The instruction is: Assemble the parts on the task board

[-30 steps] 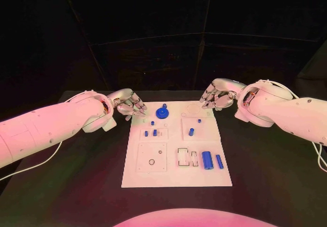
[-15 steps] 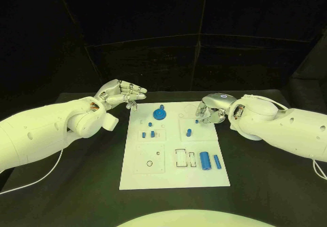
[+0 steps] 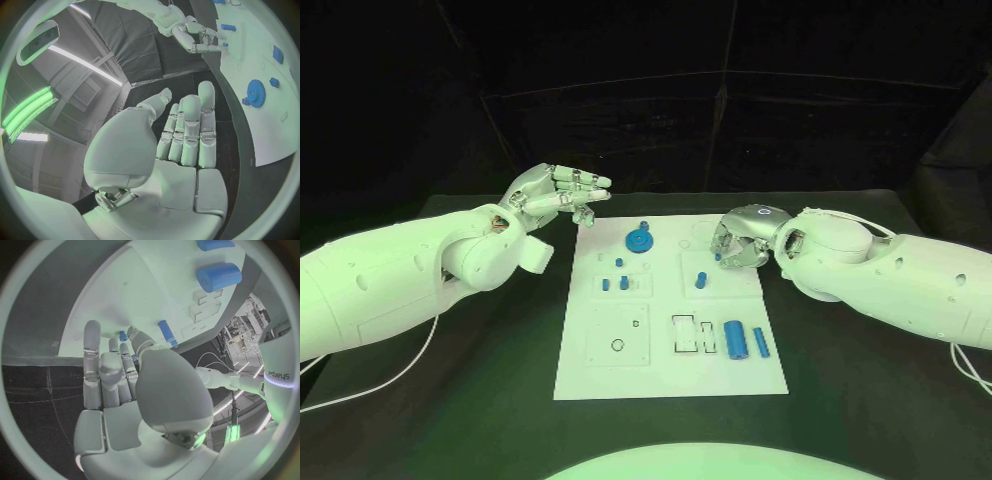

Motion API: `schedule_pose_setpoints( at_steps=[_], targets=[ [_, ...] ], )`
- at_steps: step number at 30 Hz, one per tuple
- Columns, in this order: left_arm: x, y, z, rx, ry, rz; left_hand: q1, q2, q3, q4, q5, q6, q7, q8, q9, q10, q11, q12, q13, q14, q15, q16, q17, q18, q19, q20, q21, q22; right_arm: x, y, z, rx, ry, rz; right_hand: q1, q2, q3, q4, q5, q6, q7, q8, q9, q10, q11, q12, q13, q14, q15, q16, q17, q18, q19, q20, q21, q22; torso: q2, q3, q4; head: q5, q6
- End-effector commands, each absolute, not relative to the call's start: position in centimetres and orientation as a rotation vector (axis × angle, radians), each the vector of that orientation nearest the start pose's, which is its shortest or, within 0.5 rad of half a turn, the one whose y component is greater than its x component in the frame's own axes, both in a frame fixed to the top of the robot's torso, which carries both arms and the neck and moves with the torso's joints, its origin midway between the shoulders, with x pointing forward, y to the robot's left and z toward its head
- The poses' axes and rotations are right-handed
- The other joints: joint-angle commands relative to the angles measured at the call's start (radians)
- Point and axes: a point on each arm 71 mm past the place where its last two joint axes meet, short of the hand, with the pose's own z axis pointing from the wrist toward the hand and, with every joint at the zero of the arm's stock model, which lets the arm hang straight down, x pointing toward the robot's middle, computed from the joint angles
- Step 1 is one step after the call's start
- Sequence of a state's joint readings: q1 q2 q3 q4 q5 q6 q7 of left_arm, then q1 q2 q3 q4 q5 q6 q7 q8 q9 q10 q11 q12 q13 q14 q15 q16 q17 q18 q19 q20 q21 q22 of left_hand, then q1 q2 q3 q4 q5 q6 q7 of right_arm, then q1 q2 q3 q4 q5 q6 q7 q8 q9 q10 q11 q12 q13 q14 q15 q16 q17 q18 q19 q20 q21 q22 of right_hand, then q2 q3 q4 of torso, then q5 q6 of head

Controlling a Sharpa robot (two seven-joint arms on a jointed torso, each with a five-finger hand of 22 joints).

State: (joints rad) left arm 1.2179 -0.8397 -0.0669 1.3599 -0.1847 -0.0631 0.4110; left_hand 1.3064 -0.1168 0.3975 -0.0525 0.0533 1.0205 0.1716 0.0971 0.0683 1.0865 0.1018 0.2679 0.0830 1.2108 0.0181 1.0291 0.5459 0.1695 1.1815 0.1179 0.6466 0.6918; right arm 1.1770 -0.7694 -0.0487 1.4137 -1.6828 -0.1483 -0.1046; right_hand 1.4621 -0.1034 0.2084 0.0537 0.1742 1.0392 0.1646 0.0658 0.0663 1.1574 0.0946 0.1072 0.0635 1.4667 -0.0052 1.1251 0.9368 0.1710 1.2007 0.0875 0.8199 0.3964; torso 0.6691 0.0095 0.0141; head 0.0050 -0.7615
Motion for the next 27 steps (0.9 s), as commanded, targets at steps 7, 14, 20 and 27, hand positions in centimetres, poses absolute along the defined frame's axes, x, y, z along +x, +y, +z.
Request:
schedule_pose_setpoints(
  at_steps=[7, 14, 20, 27],
  targets=[
    [51.0, 24.0, -18.2, -0.876, 1.516, -1.623, 0.001, 0.009, -0.006, -0.001, -0.002, 0.005, 0.004, 0.002, -0.001, -0.006, 0.002, 0.006, 0.001, -0.011, 0.001, -0.008, -0.009, 0.013, -0.005, 0.001, -0.008, -0.004, 49.8, -18.7, -22.1, -0.452, 1.8, 0.465, 0.019, 0.02, 0.094, -0.019, -0.057, 0.031, -0.007, 0.005, 0.002, 0.022, -0.009, 0.012, -0.001, 0.036, 0.0, 0.063, 0.057, 0.012, -0.023, 0.001, 0.046, 0.032, 0.0, 0.0009, -0.0007, 0.001, -0.002],
    [51.0, 24.0, -18.3, -0.878, 1.519, -1.621, 0.004, 0.01, -0.007, -0.003, -0.002, 0.001, 0.008, 0.001, -0.001, -0.011, 0.004, 0.008, 0.001, -0.012, 0.002, -0.009, -0.012, 0.013, -0.006, 0.002, -0.012, -0.007, 49.8, -18.5, -22.6, -0.458, 1.833, 0.457, 0.011, 0.019, 0.171, -0.038, -0.08, 0.056, -0.012, 0.006, 0.003, 0.043, -0.016, 0.018, 0.0, 0.032, -0.005, 0.091, 0.077, 0.012, -0.038, -0.001, 0.079, 0.057, 0.0, 0.001, -0.0004, 0.004, -0.005],
    [51.0, 24.0, -18.3, -0.879, 1.521, -1.619, 0.005, 0.011, -0.007, -0.004, -0.002, -0.002, 0.01, 0.0, -0.002, -0.015, 0.006, 0.009, 0.0, -0.013, 0.003, -0.009, -0.014, 0.013, -0.005, 0.002, -0.014, -0.009, 49.8, -18.4, -22.7, -0.451, 1.823, 0.441, 0.009, 0.026, 0.234, -0.064, -0.091, 0.088, -0.019, 0.012, 0.005, 0.07, -0.023, 0.028, 0.002, 0.035, -0.013, 0.124, 0.109, 0.005, -0.028, -0.005, 0.138, 0.127, 0.0, 0.0006, -0.0014, 0.004, -0.007],
    [51.0, 24.0, -18.3, -0.881, 1.524, -1.616, 0.007, 0.011, -0.008, -0.006, -0.002, -0.004, 0.013, 0.0, -0.002, -0.019, 0.008, 0.01, 0.0, -0.014, 0.005, -0.009, -0.016, 0.013, -0.005, 0.003, -0.016, -0.01, 49.7, -18.4, -22.0, -0.424, 1.74, 0.448, -0.023, 0.025, 0.327, -0.103, -0.1, 0.113, -0.022, 0.006, 0.004, 0.094, -0.028, 0.03, 0.003, 0.032, -0.015, 0.148, 0.119, -0.007, -0.016, -0.008, 0.223, 0.228, -0.001, 0.001, -0.0011, 0.003, -0.007]
  ],
)
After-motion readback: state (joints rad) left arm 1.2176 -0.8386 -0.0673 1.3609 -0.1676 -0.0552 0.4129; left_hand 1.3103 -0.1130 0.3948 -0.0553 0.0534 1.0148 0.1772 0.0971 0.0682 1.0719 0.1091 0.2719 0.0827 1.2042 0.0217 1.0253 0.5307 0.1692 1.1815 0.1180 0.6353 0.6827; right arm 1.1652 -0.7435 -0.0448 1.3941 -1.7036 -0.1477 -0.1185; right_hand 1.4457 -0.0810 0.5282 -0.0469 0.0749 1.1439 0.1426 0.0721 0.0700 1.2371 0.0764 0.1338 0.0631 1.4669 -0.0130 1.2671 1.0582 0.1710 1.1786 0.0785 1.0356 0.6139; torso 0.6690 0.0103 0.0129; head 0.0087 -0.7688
